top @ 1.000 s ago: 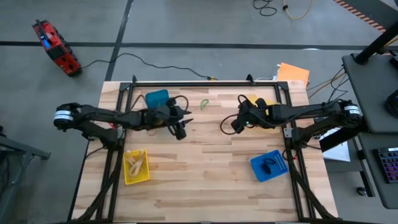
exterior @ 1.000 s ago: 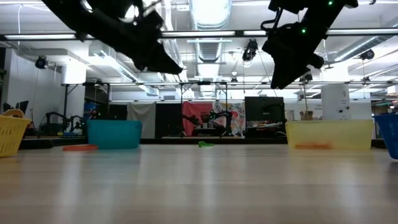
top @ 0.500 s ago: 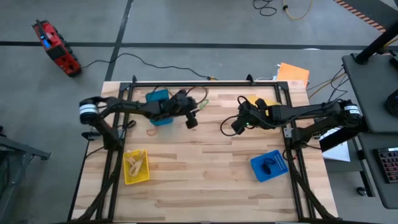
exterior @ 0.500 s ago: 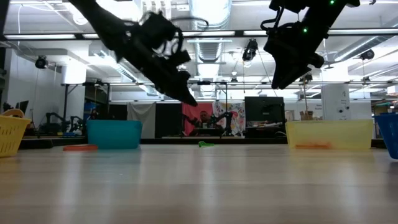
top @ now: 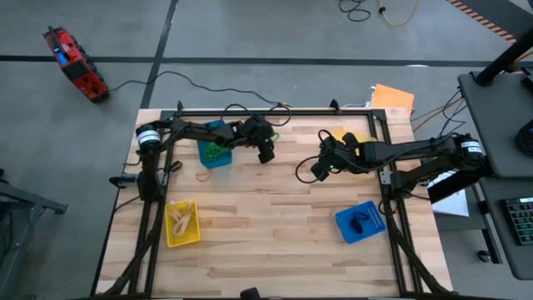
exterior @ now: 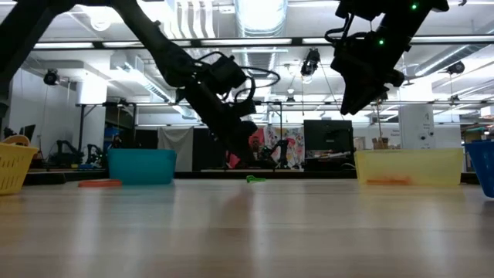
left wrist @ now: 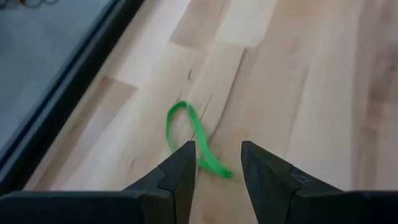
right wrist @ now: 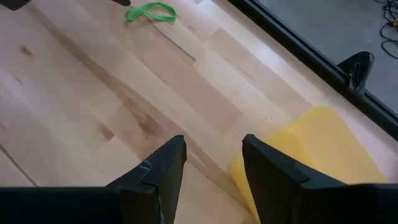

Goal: Sort rubber bands into baskets
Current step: Put the green rubber band into the light blue bin

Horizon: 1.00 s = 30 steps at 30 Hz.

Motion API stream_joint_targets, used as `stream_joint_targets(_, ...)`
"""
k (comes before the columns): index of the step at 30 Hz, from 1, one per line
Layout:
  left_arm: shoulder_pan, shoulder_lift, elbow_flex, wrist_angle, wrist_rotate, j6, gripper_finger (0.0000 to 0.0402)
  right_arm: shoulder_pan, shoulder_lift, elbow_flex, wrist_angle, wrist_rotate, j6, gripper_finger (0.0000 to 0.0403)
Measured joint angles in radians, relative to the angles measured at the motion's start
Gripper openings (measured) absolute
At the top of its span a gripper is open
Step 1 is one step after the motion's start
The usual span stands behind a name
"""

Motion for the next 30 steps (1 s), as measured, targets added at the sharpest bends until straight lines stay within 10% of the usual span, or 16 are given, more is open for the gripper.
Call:
stream_joint_targets(16, 0.005, 0.128, 0.158, -0.163, -0.111, -0.062, 0.0211, 0.000, 0.000, -0.021, 0.008, -0.001, 0.004, 0.0160)
stream_joint_targets(30, 0.009, 0.134, 0.140, -0.174, -0.090, -0.030, 0.0118, 0.000, 0.000, -0.021, 0.008, -0.001, 0.003, 0.0161)
